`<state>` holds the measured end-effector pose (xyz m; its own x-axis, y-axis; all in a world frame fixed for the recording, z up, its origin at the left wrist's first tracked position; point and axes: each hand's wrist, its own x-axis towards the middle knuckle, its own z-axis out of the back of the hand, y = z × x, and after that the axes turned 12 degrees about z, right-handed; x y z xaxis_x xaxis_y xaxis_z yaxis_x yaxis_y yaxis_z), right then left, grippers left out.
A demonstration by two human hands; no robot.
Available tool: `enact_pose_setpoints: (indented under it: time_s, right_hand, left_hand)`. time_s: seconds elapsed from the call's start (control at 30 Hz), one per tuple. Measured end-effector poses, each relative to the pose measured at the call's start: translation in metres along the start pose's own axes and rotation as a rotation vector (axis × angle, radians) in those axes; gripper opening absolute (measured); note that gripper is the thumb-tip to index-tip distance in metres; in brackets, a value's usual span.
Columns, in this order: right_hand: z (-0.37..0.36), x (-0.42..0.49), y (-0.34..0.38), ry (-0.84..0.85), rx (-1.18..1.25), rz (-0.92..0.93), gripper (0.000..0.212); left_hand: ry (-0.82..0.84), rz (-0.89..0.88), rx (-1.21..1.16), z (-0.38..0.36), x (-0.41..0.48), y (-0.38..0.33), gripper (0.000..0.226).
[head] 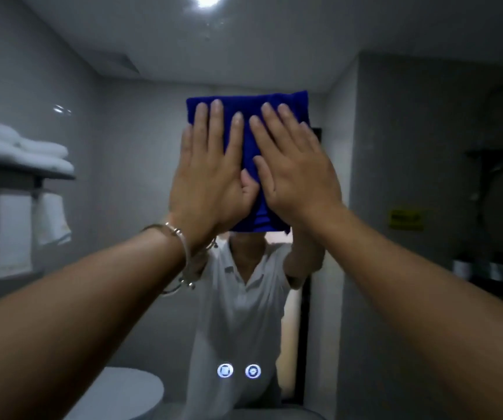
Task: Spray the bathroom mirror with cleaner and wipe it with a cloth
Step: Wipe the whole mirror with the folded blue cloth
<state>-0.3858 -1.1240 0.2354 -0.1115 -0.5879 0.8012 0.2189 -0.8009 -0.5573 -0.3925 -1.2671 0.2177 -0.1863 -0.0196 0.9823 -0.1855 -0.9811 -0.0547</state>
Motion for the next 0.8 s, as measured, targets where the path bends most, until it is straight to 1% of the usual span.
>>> enact_pose_setpoints:
  time_s: [0.17,0.33,0.53,0.67,0.8]
  right_hand:
    - [0.016,-0.044,-0.081,-0.036,0.008,-0.126,0.056]
    - [0.024,-0.093,-0.131,-0.073,0.0,-0.209,0.055]
    - [0.02,-0.104,-0.135,-0.161,0.006,-0.235,0.054]
    - [0.016,-0.109,-0.128,-0.183,-0.009,-0.267,0.054]
    - [0.011,-0.134,-0.103,-0.173,0.02,-0.279,0.056]
  left_hand:
    - [-0.021,-0.092,-0.008,-0.012,0.025,-0.095,0.072]
    - [-0.017,-0.133,-0.034,-0.025,0.019,-0.167,0.069]
    - [-0.023,-0.135,-0.025,-0.027,0.014,-0.179,0.067]
    - [-0.017,-0.135,-0.031,-0.029,0.004,-0.178,0.065]
    - [0.0,-0.137,-0.037,-0.036,-0.031,-0.171,0.064]
